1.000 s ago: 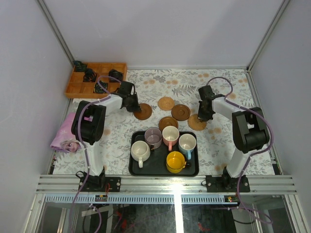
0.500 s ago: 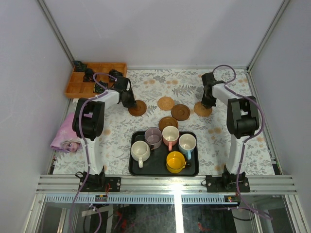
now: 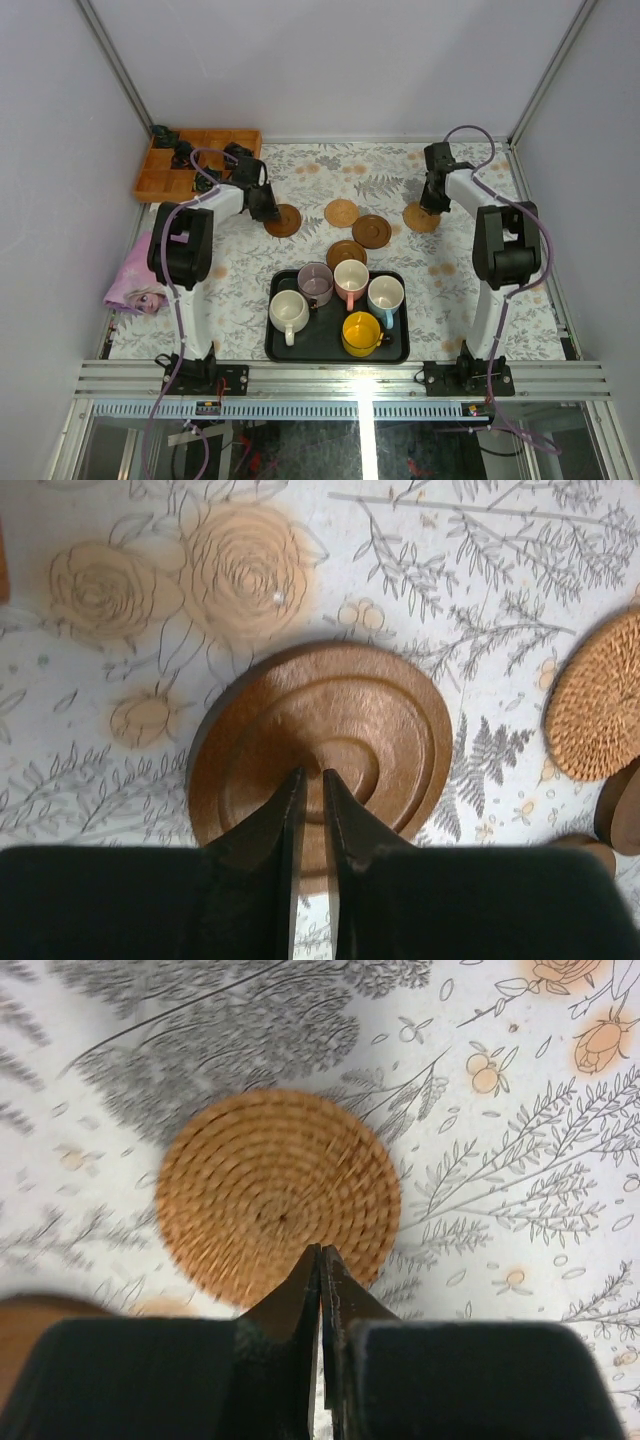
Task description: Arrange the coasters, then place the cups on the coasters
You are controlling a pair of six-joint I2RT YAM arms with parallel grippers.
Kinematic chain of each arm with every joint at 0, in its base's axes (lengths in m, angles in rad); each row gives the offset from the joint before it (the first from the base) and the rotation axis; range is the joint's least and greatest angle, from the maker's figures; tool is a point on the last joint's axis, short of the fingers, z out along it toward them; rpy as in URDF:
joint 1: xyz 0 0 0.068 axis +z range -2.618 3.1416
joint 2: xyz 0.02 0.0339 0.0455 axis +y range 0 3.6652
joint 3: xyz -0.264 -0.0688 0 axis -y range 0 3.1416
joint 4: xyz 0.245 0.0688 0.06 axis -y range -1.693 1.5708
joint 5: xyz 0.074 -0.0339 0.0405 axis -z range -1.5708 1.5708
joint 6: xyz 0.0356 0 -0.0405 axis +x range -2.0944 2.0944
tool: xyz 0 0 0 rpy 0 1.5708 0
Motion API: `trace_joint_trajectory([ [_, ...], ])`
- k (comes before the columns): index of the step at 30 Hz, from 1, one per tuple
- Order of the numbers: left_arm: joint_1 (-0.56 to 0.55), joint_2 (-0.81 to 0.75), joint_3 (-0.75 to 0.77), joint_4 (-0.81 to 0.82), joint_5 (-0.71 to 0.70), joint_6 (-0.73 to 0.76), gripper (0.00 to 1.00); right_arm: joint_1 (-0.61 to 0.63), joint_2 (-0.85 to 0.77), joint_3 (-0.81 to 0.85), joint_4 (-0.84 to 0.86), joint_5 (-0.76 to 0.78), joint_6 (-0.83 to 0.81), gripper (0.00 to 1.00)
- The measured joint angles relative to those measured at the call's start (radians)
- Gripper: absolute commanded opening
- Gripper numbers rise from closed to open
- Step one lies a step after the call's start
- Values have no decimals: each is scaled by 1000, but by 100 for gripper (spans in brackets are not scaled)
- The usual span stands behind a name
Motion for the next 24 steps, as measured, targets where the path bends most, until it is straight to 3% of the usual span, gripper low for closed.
trace_joint_trajectory([
  [10, -55, -164, -73, 23, 37, 91, 18, 89, -234, -102, 115, -143, -71, 0],
  [18, -240, -114, -60, 37, 187, 136, 18, 188, -119, -103, 159, -301, -92, 0],
  [24, -275, -37, -21, 22, 270, 159, 19, 215, -40, -103, 164, -386, -78, 0],
])
